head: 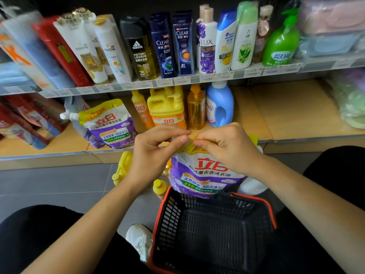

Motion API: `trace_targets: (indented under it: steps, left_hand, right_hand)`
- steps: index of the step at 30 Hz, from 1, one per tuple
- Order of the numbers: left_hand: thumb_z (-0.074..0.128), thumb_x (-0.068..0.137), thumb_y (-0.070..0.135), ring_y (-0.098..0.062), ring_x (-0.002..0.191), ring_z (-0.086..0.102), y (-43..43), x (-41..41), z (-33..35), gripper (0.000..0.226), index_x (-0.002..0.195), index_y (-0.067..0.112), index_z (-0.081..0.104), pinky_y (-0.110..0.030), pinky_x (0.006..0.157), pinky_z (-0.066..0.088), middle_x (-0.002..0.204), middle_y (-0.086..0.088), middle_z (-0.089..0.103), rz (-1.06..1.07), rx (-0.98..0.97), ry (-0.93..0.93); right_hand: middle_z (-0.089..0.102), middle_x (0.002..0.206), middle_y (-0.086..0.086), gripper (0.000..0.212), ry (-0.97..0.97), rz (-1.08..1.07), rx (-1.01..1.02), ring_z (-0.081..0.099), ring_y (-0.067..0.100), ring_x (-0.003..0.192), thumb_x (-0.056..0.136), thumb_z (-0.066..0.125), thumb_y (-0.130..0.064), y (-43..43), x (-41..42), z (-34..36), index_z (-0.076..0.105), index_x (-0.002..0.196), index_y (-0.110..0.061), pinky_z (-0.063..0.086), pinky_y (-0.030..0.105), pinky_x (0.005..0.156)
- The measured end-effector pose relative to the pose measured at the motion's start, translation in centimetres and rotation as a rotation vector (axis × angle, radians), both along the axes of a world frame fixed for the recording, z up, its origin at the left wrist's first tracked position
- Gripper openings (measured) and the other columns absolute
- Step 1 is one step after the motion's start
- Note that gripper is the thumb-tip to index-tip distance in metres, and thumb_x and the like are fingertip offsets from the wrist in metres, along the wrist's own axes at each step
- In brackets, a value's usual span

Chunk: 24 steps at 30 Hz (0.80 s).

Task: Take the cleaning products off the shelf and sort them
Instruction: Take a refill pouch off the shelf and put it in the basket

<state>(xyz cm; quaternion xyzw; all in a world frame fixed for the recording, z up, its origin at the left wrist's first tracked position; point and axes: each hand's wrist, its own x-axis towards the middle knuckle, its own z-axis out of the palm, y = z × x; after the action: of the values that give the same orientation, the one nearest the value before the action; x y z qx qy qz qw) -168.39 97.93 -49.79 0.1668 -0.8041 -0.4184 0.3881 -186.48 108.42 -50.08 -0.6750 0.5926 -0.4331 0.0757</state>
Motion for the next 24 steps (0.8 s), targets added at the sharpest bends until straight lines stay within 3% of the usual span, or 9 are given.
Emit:
trace_targets:
  steps: [4, 8, 11, 15, 19, 21, 24]
  left_hand:
    - [0.072, 0.089, 0.017, -0.013, 0.097, 0.071, -0.6, 0.2, 0.2, 0.018, 0.105, 0.012, 0.075, -0.026, 0.082, 0.055, 0.103, 0.0, 0.075, -0.051, -0.104, -0.037]
    - [0.07, 0.091, 0.01, -0.017, 0.111, 0.07, -0.7, 0.6, 0.1, 0.023, 0.114, 0.01, 0.073, -0.039, 0.092, 0.058, 0.113, -0.003, 0.075, -0.125, -0.085, -0.023]
    - [0.069, 0.091, 0.009, -0.019, 0.118, 0.067, -0.4, 0.6, -0.3, 0.033, 0.124, 0.013, 0.068, -0.043, 0.094, 0.058, 0.122, -0.001, 0.073, -0.144, 0.013, 0.012]
    - [0.069, 0.09, 0.01, -0.011, 0.109, 0.07, -0.4, 0.4, -1.4, 0.053, 0.139, 0.024, 0.054, -0.029, 0.09, 0.058, 0.115, 0.009, 0.075, -0.204, 0.222, -0.01]
    - [0.069, 0.093, 0.019, -0.019, 0.105, 0.073, -1.6, 0.5, -4.0, 0.024, 0.116, 0.013, 0.072, -0.038, 0.084, 0.06, 0.11, 0.001, 0.077, -0.187, 0.201, -0.197]
    - [0.069, 0.092, 0.028, -0.02, 0.101, 0.074, -2.1, 0.6, -5.4, 0.028, 0.11, 0.007, 0.073, -0.038, 0.082, 0.061, 0.107, -0.003, 0.078, -0.203, 0.289, -0.251]
    - [0.071, 0.089, 0.048, -0.017, 0.106, 0.072, -2.8, 1.1, -7.0, 0.044, 0.12, 0.017, 0.07, -0.034, 0.088, 0.059, 0.114, 0.001, 0.076, -0.223, 0.422, -0.369]
  right_hand:
    - [0.078, 0.088, 0.003, 0.015, -0.084, 0.008, 0.053, 0.074, 0.02, 0.081, 0.093, 0.069, -0.019, 0.0, -0.4, 0.2, 0.081, 0.099, -0.012, 0.056, 0.047, 0.071]
    - [0.078, 0.086, 0.004, 0.016, -0.129, -0.018, 0.075, 0.072, 0.019, 0.079, 0.093, 0.069, -0.019, 0.0, -0.8, 0.6, 0.081, 0.098, -0.01, 0.055, 0.044, 0.07]
    - [0.077, 0.086, 0.0, 0.015, -0.164, -0.023, 0.069, 0.071, 0.013, 0.08, 0.093, 0.068, -0.015, 0.0, -1.1, 1.1, 0.08, 0.097, -0.007, 0.056, 0.032, 0.07]
    - [0.073, 0.081, -0.006, 0.012, -0.198, 0.004, 0.051, 0.069, 0.005, 0.077, 0.093, 0.068, -0.011, 0.1, -0.9, 1.5, 0.079, 0.094, -0.006, 0.049, 0.015, 0.066]
    - [0.073, 0.082, -0.006, 0.012, -0.237, 0.008, 0.018, 0.067, 0.0, 0.079, 0.093, 0.068, -0.01, 0.3, -1.1, 1.8, 0.079, 0.095, -0.007, 0.048, 0.012, 0.071]
    - [0.073, 0.082, -0.014, 0.01, -0.277, 0.003, -0.015, 0.067, -0.002, 0.077, 0.092, 0.068, -0.011, 0.5, -1.4, 2.1, 0.077, 0.095, -0.013, 0.048, 0.011, 0.069]
    - [0.073, 0.078, -0.024, 0.016, -0.336, -0.011, -0.073, 0.068, -0.002, 0.074, 0.093, 0.068, -0.012, 0.7, -2.0, 2.6, 0.074, 0.09, -0.026, 0.049, 0.012, 0.067]
